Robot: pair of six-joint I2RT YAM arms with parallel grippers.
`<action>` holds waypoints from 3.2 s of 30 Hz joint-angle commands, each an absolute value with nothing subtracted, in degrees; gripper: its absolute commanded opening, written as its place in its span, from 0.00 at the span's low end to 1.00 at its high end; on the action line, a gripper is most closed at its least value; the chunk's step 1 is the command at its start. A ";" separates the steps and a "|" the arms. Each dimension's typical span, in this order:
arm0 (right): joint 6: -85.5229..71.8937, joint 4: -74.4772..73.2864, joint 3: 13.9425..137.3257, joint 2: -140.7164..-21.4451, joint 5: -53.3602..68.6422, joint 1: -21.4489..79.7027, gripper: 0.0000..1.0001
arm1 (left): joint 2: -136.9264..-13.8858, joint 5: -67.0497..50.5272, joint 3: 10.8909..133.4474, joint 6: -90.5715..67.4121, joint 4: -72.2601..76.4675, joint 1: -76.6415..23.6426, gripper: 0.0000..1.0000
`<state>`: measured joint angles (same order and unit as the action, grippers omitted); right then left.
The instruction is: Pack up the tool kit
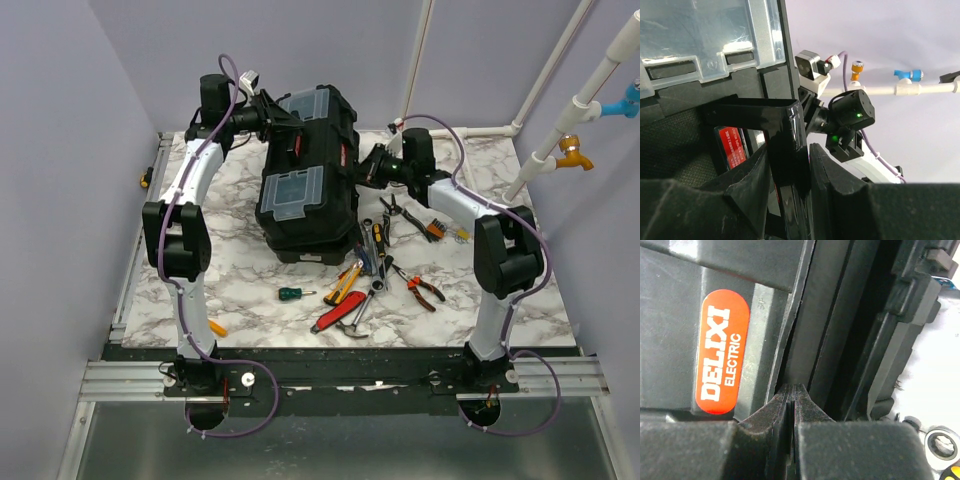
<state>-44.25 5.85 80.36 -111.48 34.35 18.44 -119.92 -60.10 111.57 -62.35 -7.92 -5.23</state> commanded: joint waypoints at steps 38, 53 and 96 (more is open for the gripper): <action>-46.49 9.20 92.07 -113.01 44.25 25.93 0.10 | -94.18 -10.02 119.33 -19.54 -53.17 -8.48 0.95; -48.36 12.55 91.77 -112.51 45.85 26.34 0.10 | -103.51 23.46 131.83 -6.00 -64.02 -36.58 0.98; -52.85 19.09 90.79 -116.18 49.32 26.36 0.09 | -106.10 52.09 112.52 -8.88 -70.81 -47.77 0.98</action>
<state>-52.47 17.28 88.99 -114.24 47.59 25.93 -107.13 47.62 113.34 -5.69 -65.12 -48.07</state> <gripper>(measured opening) 0.099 0.982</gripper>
